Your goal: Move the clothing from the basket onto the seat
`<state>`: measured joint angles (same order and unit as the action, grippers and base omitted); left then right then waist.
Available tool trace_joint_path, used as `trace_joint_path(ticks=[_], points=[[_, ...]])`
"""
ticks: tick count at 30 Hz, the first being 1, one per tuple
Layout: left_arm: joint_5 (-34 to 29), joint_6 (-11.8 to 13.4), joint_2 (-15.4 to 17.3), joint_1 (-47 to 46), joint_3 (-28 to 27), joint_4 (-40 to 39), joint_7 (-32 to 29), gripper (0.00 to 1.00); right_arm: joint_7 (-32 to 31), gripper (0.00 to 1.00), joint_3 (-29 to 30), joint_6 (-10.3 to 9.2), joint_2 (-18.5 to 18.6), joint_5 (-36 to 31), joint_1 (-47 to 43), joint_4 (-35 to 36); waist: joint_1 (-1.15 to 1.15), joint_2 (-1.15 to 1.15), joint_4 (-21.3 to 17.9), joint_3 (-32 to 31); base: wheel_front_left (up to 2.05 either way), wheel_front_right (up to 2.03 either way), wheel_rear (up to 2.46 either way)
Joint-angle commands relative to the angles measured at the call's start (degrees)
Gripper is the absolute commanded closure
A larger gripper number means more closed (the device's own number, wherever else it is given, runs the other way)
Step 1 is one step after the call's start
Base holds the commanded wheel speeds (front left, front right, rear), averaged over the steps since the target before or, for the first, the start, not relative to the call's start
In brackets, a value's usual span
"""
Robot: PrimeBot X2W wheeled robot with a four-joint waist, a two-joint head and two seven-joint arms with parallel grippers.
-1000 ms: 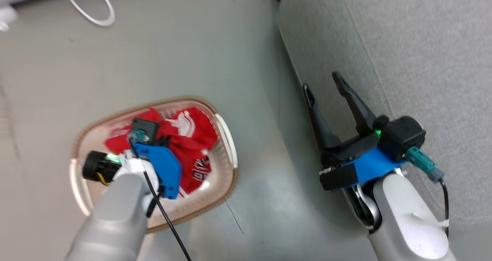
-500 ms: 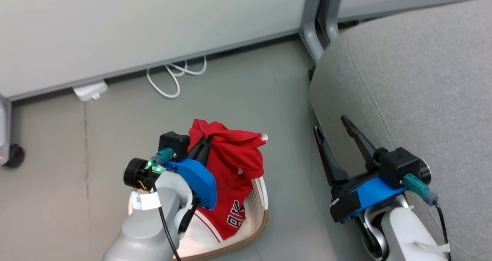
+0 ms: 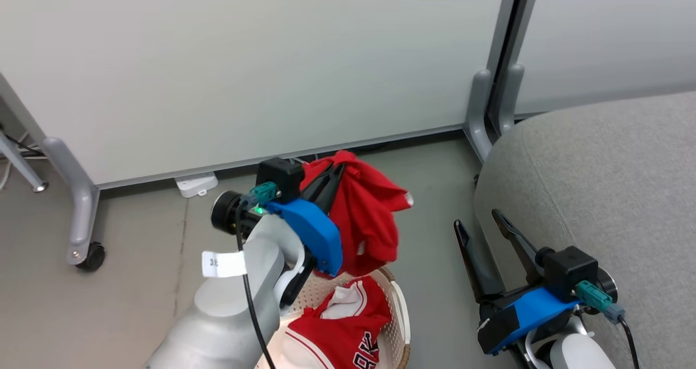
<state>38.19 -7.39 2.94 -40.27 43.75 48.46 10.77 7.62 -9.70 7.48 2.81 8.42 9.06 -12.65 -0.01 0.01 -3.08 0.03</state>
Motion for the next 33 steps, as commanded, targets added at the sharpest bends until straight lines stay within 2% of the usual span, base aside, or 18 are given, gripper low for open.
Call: trace_joint_path(ticks=[1,6,11,21,33], points=[[0.73,-0.11,-0.05,-1.27,0.81,-0.88,-0.31,1.00,-0.14,0.00,0.11,0.03,0.15,0.28,-1.08,0.35,0.01,-0.01,0.80,-0.86,0.00,0.00,0.00],[3.11,-0.11,-0.04,-3.39,3.34,-3.43,-1.96,1.00,-0.32,0.00,-0.25,0.03,0.15,0.71,-1.93,0.66,0.01,-0.01,1.28,-1.53,0.00,0.00,0.00],[5.10,0.98,-0.05,-4.65,5.31,-4.76,-3.19,1.00,-0.36,0.00,-0.65,0.03,0.15,0.89,-2.82,0.66,0.01,-0.01,1.37,-2.01,0.00,0.00,0.00],[7.78,1.68,-0.06,-4.64,8.20,-5.58,-3.39,1.00,-0.84,0.00,-1.91,0.03,0.15,2.09,-3.07,0.22,0.01,-0.01,1.09,-2.00,0.00,0.00,0.00],[11.56,2.38,-0.04,-4.93,13.49,-8.94,-3.19,1.00,-2.50,0.00,-4.54,0.03,0.16,2.35,3.66,-4.71,0.01,-0.01,1.20,-1.60,0.00,0.00,0.00]])
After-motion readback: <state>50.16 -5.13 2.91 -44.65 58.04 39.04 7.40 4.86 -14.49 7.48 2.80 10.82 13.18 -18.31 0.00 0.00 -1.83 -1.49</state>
